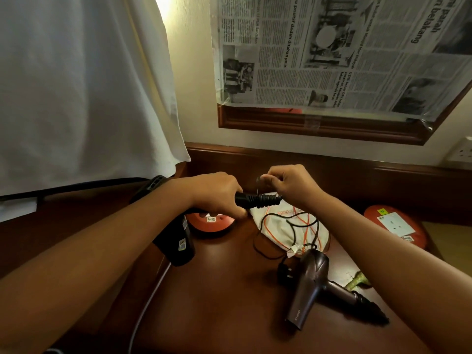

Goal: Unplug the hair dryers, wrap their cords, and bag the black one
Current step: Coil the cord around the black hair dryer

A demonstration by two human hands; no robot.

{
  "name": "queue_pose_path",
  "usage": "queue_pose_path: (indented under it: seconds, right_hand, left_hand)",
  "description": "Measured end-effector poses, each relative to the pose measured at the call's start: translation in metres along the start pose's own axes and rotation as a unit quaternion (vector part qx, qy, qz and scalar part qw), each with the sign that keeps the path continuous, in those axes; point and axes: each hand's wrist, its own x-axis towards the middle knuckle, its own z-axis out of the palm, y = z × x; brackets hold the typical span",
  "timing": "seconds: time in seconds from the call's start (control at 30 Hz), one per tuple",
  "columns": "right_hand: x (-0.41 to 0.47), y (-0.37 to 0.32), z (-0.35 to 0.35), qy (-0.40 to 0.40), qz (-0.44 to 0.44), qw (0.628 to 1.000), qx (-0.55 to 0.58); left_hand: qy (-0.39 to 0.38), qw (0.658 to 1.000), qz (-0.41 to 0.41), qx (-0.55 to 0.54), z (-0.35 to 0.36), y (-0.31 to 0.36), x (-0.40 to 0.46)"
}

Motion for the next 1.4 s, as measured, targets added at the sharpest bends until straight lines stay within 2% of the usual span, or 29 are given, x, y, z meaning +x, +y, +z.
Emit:
queue_pose_path:
  seconds: [0.1,0.23,0.57,0.77,0.9,1.1,1.2,1.3,1.4]
  right_hand:
    - [0.0,-0.007,-0.003,0.026,-0.059,0.998,0.027]
    - [-0.004,-0.015,-0.007,0.058,-0.118,0.991,0.026]
    - [-0.025,-0.021,-0.006,0.078,-0.154,0.985,-0.012]
    - [-0.039,-0.018,0.008,0.099,-0.138,0.985,0.017]
    - [-0.059,-0.026,0.023,0.131,-0.106,0.983,0.075]
    - [-0.099,-0.029,0.051,0.158,0.029,0.973,0.165]
    - [-0.11,-0.033,0.058,0.106,0.109,0.941,0.304]
    - [-0.115,-0.032,0.06,0.008,0.203,0.846,0.493]
    - [-0.113,-0.024,0.058,-0.069,0.223,0.792,0.564]
  left_hand:
    - [0.009,0.999,-0.015,0.035,0.002,-0.001,0.001]
    - [0.012,0.999,-0.041,0.019,0.007,-0.005,0.003]
    - [-0.002,0.999,-0.054,0.005,0.013,-0.011,0.016]
    - [-0.021,0.998,-0.053,-0.012,0.022,-0.017,0.026]
    - [-0.023,0.996,-0.073,-0.047,0.031,-0.02,0.032]
    - [-0.013,0.996,-0.07,-0.056,0.039,-0.02,0.032]
    - [0.001,0.997,-0.061,-0.055,0.039,-0.016,0.031]
    - [-0.006,0.997,-0.04,-0.066,0.037,-0.008,0.027]
    - [-0.011,0.994,-0.03,-0.101,0.035,0.001,0.021]
